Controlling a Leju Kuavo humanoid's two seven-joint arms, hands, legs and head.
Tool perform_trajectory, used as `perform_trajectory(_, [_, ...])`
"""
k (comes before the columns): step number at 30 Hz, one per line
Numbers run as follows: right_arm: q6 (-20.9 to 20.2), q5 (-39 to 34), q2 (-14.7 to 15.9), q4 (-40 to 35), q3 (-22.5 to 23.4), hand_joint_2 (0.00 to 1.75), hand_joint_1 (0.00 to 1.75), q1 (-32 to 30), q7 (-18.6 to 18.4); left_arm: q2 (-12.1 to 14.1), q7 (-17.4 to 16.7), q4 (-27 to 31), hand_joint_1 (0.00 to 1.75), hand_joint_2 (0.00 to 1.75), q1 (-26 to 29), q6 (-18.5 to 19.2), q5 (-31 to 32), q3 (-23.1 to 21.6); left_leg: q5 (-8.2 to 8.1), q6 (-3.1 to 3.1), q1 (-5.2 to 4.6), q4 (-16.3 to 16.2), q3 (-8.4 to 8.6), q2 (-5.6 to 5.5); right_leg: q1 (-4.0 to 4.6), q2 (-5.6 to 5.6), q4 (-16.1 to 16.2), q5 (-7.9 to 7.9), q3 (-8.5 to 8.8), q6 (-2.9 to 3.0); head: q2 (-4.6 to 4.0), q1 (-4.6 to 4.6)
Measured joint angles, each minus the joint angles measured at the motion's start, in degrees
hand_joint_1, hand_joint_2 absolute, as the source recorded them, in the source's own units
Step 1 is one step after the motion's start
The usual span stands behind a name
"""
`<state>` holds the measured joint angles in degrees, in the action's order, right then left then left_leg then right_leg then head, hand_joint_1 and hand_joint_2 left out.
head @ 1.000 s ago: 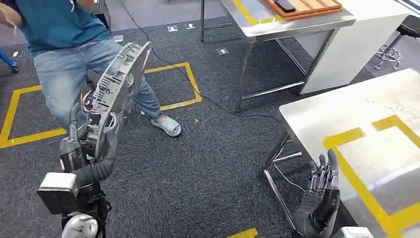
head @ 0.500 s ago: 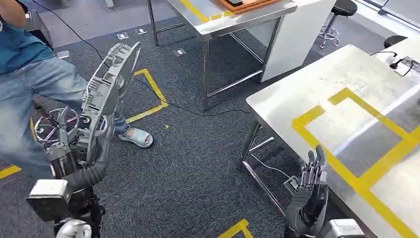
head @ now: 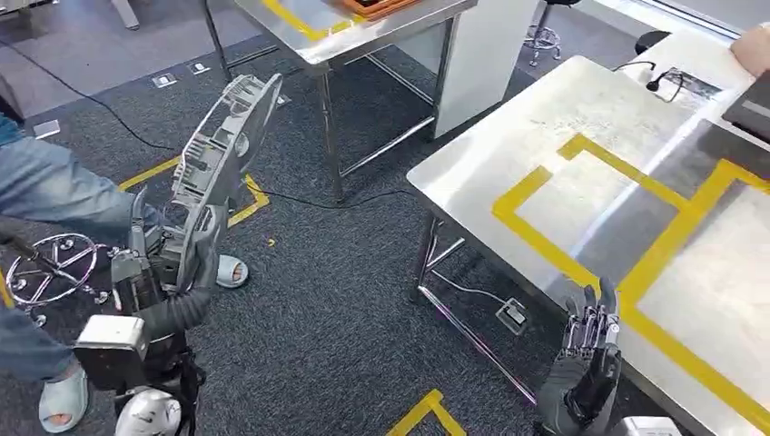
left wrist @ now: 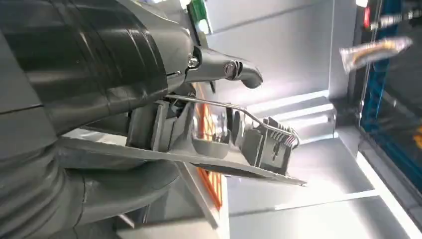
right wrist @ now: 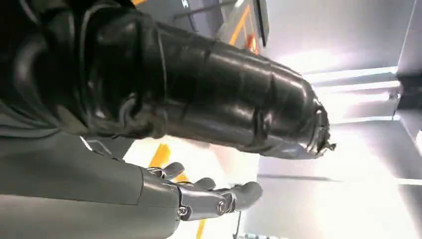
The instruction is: Take the parts from the cabinet and place them on the table.
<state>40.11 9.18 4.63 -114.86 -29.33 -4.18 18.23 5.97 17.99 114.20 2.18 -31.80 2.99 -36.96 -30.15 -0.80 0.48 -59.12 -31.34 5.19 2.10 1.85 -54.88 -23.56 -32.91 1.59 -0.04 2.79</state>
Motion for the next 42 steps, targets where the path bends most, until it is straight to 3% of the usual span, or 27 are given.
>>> perform_trajectory(1, [-0.02, -0.04, 0.00, 0.00, 0.00, 0.00, 0.00, 0.13, 0.02, -0.02, 0.04, 0.04, 1.75, 1.75, -0.05, -0.11, 0.09, 0.00, -1.66, 0.11, 0.08, -2.87, -1.27, -2.70, -0.28, -0.72, 0.14, 0.09, 0.19, 0.16, 0.00, -0.09])
perform_trajectory(2, [-0.02, -0.20, 0.00, 0.04, -0.02, 0.00, 0.00, 0.31, 0.00, -0.04, 0.04, 0.04, 1.75, 1.75, -0.05, -0.09, 0.13, -0.06, -3.30, 0.34, 0.23, -6.92, -3.32, -4.12, -0.61, -1.46, 0.07, 0.26, 0.17, 0.29, 0.00, -0.52])
perform_trajectory(4, [-0.02, -0.35, 0.00, 0.07, 0.00, 0.00, 0.00, 0.07, 0.02, -0.02, 0.09, 0.04, 1.75, 1.75, 0.00, -0.09, 0.26, -0.04, -5.41, 0.92, 0.67, -14.56, -7.98, -4.90, -0.96, -3.44, -0.01, 0.12, 0.16, 0.13, 0.00, -1.42])
perform_trajectory(5, [-0.02, -0.42, 0.00, 0.09, 0.00, 0.00, 0.00, -0.03, 0.02, -0.02, 0.02, 0.02, 1.75, 1.75, 0.03, -0.09, 0.26, -0.02, -4.74, 1.18, 0.85, -15.30, -8.98, -4.90, -1.20, -4.44, -0.24, -0.02, 0.14, -0.11, 0.00, -1.53])
perform_trajectory(6, [-0.02, -0.42, 0.00, 0.11, 0.00, 0.00, 0.00, -0.11, 0.02, -0.02, -0.13, 0.00, 1.75, 1.75, 0.10, -0.09, 0.26, -0.04, -2.65, 1.46, 1.08, -13.44, -8.60, -4.93, -1.51, -5.53, -0.64, -0.28, 0.12, -0.50, 0.00, -1.72])
perform_trajectory(8, [-0.02, -0.42, 0.00, 0.11, 0.00, 0.00, 0.00, -0.18, 0.02, -0.02, -0.28, 0.00, 1.75, 1.75, 0.07, -0.09, 0.26, -0.04, 3.03, 2.33, 1.96, -4.26, -4.79, -6.13, -2.31, -7.47, -2.31, -1.32, -0.08, -1.64, 0.00, -2.16])
perform_trajectory(9, [-0.02, -0.42, 0.00, 0.11, 0.00, 0.00, 0.00, -0.16, 0.04, -0.02, -0.26, -0.02, 1.75, 1.75, 0.01, -0.09, 0.26, -0.09, 2.70, 3.05, 2.54, -1.63, -3.36, -8.84, -2.49, -8.13, -3.41, -2.01, -0.62, -2.29, 0.00, -2.31])
perform_trajectory(10, [-0.02, -0.46, 0.00, 0.11, 0.02, 0.00, 0.00, -0.09, 0.09, -0.02, -0.24, 0.00, 1.75, 1.75, -0.10, -0.04, 0.28, -0.15, 1.83, 2.68, 2.23, -1.33, -3.32, -9.75, -2.28, -8.90, -4.69, -2.53, -1.47, -3.02, 0.00, -3.12])
perform_trajectory(11, [-0.02, -0.46, 0.00, 0.09, 0.02, 0.00, 0.00, -0.23, 0.09, -0.04, -0.15, 0.13, 1.75, 1.75, -0.17, -0.02, 0.26, -0.18, 1.96, 1.69, 2.15, -1.96, -3.05, -8.85, -2.35, -9.54, -4.74, -2.42, -1.89, -2.97, 0.00, -3.08])
perform_trajectory(14, [-0.02, -0.44, 0.09, 0.09, 0.00, 0.00, 0.00, -0.58, 0.17, -0.09, -0.31, 0.02, 1.75, 1.75, -0.12, 0.00, 0.31, -0.09, 1.95, 0.54, 2.32, -1.89, -3.11, -6.96, -2.77, -10.65, -4.61, -2.30, -3.14, -3.64, 0.00, -2.27])
perform_trajectory(16, [-0.02, -0.39, 0.11, 0.09, 0.00, 0.00, 0.00, -0.41, 0.17, -0.11, -0.28, 0.04, 1.75, 1.75, -0.06, -0.04, 0.31, 0.00, 1.82, -0.03, 1.87, -1.76, -2.88, -5.95, -2.25, -4.12, -8.21, -4.13, -4.68, -4.00, 0.00, -0.95])
perform_trajectory(18, [-0.02, -0.39, 0.11, 0.09, -0.02, 0.00, 0.00, -0.32, 0.17, -0.09, -0.28, 0.04, 1.75, 1.75, -0.04, -0.02, 0.35, 0.04, 1.62, -0.37, 1.40, -1.74, -2.89, -4.55, -2.37, -2.28, -17.20, -8.21, -9.29, -4.12, 0.00, -0.50])
perform_trajectory(20, [-0.02, -0.39, 0.11, 0.09, -0.02, 0.00, 0.00, -0.43, 0.15, -0.09, -0.28, 0.04, 1.75, 1.75, 0.05, 0.00, 0.35, 0.04, 1.31, -0.71, 0.95, -1.74, -2.78, -3.10, -2.30, -2.23, -22.54, -9.45, -12.23, -3.81, 0.00, 0.07])
perform_trajectory(21, [-0.02, -0.39, 0.13, 0.09, 0.00, 0.00, 0.00, -0.45, 0.15, -0.09, -0.28, 0.04, 1.75, 1.75, 0.09, 0.07, 0.35, 0.04, 1.11, -0.85, 0.65, -1.74, -2.61, -2.42, -2.10, -2.22, -21.21, -8.15, -11.77, -3.34, 0.00, 0.33])
perform_trajectory(23, [0.00, -0.31, 0.13, 0.09, 0.00, 0.00, 0.00, -0.42, 0.15, -0.13, -0.28, 0.04, 1.75, 1.75, 0.08, 0.09, 0.41, 0.02, 0.63, -0.90, 0.12, -1.60, -1.84, -1.16, -1.24, -1.71, -12.85, -3.41, -7.72, -1.78, 0.00, 0.53])
perform_trajectory(24, [-0.02, -0.20, 0.13, 0.09, -0.02, 0.00, 0.00, -0.42, 0.15, -0.13, -0.26, 0.07, 1.75, 1.75, 0.07, 0.09, 0.48, 0.02, 0.39, -0.97, -0.02, -1.20, -1.18, -0.54, -0.26, 0.08, -7.52, -0.92, -4.98, -0.52, 0.00, 0.66])
perform_trajectory(25, [-0.02, -0.15, 0.15, 0.04, 0.00, 0.00, 0.00, -0.32, 0.15, -0.13, -0.24, 0.07, 1.75, 1.75, 0.08, 0.07, 0.55, 0.02, 0.35, -0.89, -0.16, -0.75, -0.64, 0.14, 0.63, 2.83, -5.44, -1.74, -3.74, 0.26, 0.00, 0.26])
perform_trajectory(29, [0.00, -0.33, 0.15, -0.09, 0.13, 0.00, 0.00, -0.68, 0.26, -0.24, -0.11, 0.26, 1.75, 1.75, 0.02, 0.09, 0.61, 0.04, 0.45, -0.35, -0.36, 0.74, 0.45, 2.87, 0.99, 0.40, -2.78, -0.96, -2.19, 1.46, 0.00, 0.59])
perform_trajectory(30, [0.00, -0.33, 0.13, -0.35, 0.13, 0.00, 0.00, -0.91, 0.26, -0.26, -0.13, 0.39, 1.75, 1.75, 0.02, 0.09, 0.63, 0.07, -0.13, -0.24, -0.20, 0.62, 0.38, 1.52, -0.15, -0.21, -0.63, -0.10, -0.30, 0.86, 0.00, 0.68])
perform_trajectory(31, [0.00, -0.28, 0.07, -0.37, 0.15, 0.00, 0.00, -0.67, 0.37, -0.26, -0.15, 0.39, 1.75, 1.75, 0.07, 0.11, 0.63, 0.00, -0.74, -0.06, -0.06, -0.95, -0.21, -1.62, -0.35, -0.96, 0.13, 0.02, 0.32, 0.84, 0.00, 0.24])
perform_trajectory(33, [-0.02, -0.39, 0.04, -0.31, 0.17, 0.00, 0.00, -0.35, 0.28, -0.24, 0.02, 0.44, 1.75, 1.75, 0.05, 0.09, 0.66, -0.13, -3.72, 0.51, 0.25, -9.04, -4.57, -4.59, -0.72, -2.29, 0.15, 0.02, 0.48, 0.87, 0.00, -0.57])
perform_trajectory(35, [-0.02, -0.41, 0.02, -0.28, 0.17, 0.00, 0.00, -0.62, 0.26, -0.07, 0.15, 0.48, 1.75, 1.75, 0.07, 0.07, 0.68, -0.13, -4.84, 1.20, 0.72, -15.25, -8.99, -4.98, -0.98, -3.95, -0.06, -0.27, 0.49, 0.58, 0.00, -1.16])
perform_trajectory(36, [-0.02, -0.46, 0.02, -0.28, 0.17, 0.00, 0.00, -0.67, 0.26, -0.02, 0.07, 0.48, 1.75, 1.75, 0.14, 0.07, 0.66, -0.13, -3.99, 1.44, 0.90, -15.42, -9.74, -4.99, -1.22, -4.78, -0.36, -0.48, 0.50, 0.27, 0.00, -1.24])
perform_trajectory(39, [-0.02, -0.63, 0.02, -0.26, 0.17, 0.00, 0.00, -0.67, 0.28, -0.02, -0.09, 0.48, 1.75, 1.75, 0.18, 0.09, 0.61, -0.17, 4.19, 2.65, 2.08, -3.28, -4.98, -5.97, -2.38, -7.56, -2.97, -2.23, 0.25, -1.44, 0.00, -2.10])
perform_trajectory(40, [-0.02, -0.68, 0.02, -0.26, 0.17, 0.00, 0.00, -0.73, 0.37, 0.00, -0.04, 0.40, 1.75, 1.75, 0.01, 0.09, 0.59, -0.24, 2.40, 3.33, 2.32, -2.46, -4.18, -8.73, -2.52, -8.02, -3.98, -2.94, -0.33, -2.11, 0.00, -2.16])
perform_trajectory(41, [0.00, -0.83, 0.02, -0.26, 0.20, 0.00, 0.00, -0.62, 0.41, -0.04, 0.04, 0.59, 1.75, 1.75, -0.07, 0.09, 0.63, -0.31, 2.20, 2.61, 2.46, -1.90, -3.48, -9.36, -2.23, -8.61, -5.55, -3.59, -1.31, -2.81, 0.00, -3.04])
perform_trajectory(42, [-0.02, -0.96, 0.02, -0.26, 0.20, 0.00, 0.00, -0.77, 0.44, -0.04, 0.07, 0.81, 1.75, 1.75, -0.11, 0.11, 0.61, -0.35, 2.11, 1.87, 2.29, -2.70, -3.95, -8.69, -2.29, -9.23, -5.24, -3.44, -1.59, -2.73, 0.00, -2.90])
